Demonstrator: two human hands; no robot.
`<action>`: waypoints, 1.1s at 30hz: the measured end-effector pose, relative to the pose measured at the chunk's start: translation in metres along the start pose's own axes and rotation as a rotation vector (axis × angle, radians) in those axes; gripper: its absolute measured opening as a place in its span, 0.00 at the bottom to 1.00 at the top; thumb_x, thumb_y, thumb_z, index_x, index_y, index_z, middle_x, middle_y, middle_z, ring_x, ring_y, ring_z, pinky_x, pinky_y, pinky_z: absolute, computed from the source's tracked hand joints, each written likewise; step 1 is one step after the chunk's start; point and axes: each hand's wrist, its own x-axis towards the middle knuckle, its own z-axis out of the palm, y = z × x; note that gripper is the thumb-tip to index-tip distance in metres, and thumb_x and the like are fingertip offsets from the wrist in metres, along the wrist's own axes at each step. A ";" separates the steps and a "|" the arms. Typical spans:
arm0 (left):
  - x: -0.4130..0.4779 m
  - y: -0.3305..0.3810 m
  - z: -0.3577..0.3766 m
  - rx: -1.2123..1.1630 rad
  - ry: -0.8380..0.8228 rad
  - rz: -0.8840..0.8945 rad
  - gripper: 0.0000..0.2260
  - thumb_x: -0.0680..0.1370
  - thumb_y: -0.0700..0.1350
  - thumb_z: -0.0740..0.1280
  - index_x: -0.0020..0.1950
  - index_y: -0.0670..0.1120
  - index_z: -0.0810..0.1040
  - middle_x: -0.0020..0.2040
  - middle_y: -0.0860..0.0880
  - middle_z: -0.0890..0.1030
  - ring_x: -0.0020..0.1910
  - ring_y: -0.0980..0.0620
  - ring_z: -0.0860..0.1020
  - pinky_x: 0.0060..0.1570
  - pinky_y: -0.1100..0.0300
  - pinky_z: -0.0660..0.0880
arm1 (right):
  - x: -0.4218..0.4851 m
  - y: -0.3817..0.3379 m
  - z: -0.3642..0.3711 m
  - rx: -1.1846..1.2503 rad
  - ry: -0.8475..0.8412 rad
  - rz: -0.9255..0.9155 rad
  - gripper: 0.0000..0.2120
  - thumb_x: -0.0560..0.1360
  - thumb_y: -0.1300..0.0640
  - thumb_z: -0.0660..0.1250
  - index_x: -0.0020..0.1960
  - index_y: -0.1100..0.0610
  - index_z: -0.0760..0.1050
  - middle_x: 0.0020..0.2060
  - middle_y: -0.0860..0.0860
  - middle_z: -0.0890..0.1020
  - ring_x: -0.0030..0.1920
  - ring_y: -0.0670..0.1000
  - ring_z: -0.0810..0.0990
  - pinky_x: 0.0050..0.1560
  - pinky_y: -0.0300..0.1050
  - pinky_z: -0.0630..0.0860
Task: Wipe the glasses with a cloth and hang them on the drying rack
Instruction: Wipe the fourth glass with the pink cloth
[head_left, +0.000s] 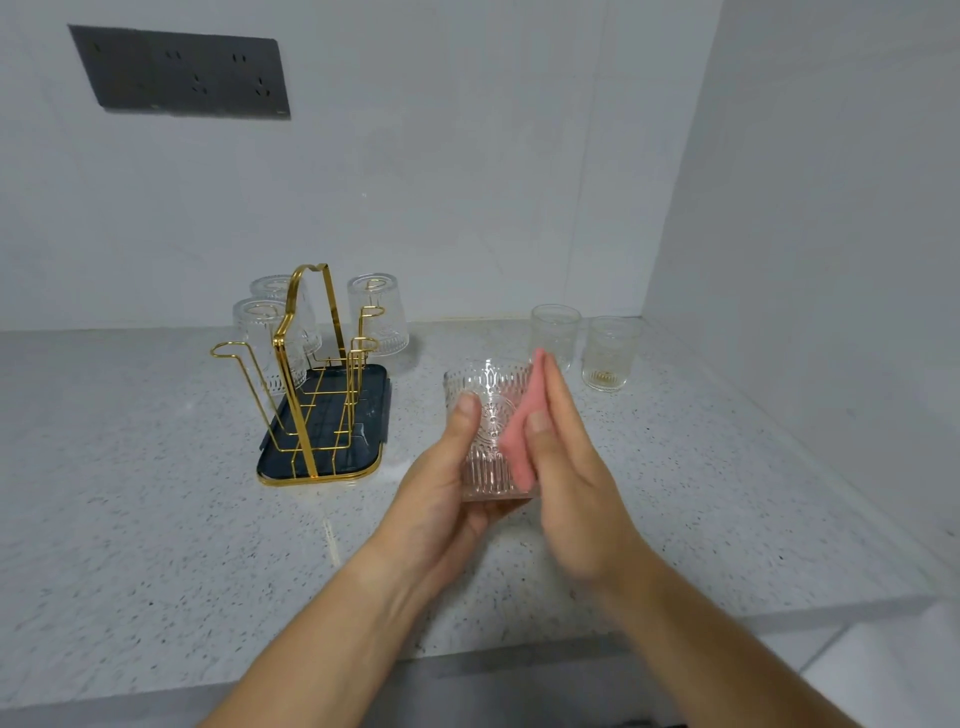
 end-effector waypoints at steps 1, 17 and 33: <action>0.001 0.001 0.000 0.000 0.018 0.012 0.32 0.75 0.65 0.64 0.70 0.44 0.80 0.62 0.43 0.85 0.63 0.46 0.83 0.60 0.51 0.80 | 0.000 -0.002 -0.001 0.032 0.001 0.010 0.29 0.81 0.39 0.48 0.81 0.35 0.46 0.77 0.26 0.52 0.72 0.22 0.53 0.80 0.35 0.51; 0.003 0.004 0.000 -0.057 0.049 0.006 0.21 0.87 0.52 0.54 0.66 0.45 0.83 0.64 0.43 0.84 0.63 0.45 0.83 0.62 0.49 0.76 | -0.004 0.007 0.002 -0.135 0.002 -0.090 0.27 0.84 0.42 0.45 0.81 0.38 0.42 0.81 0.32 0.45 0.79 0.32 0.42 0.83 0.45 0.44; 0.004 0.004 -0.002 -0.212 0.053 -0.051 0.27 0.86 0.58 0.54 0.72 0.40 0.77 0.68 0.40 0.81 0.70 0.42 0.79 0.74 0.44 0.68 | -0.014 0.012 0.003 -0.194 -0.090 -0.093 0.28 0.85 0.41 0.44 0.80 0.38 0.36 0.81 0.31 0.40 0.79 0.32 0.39 0.83 0.45 0.44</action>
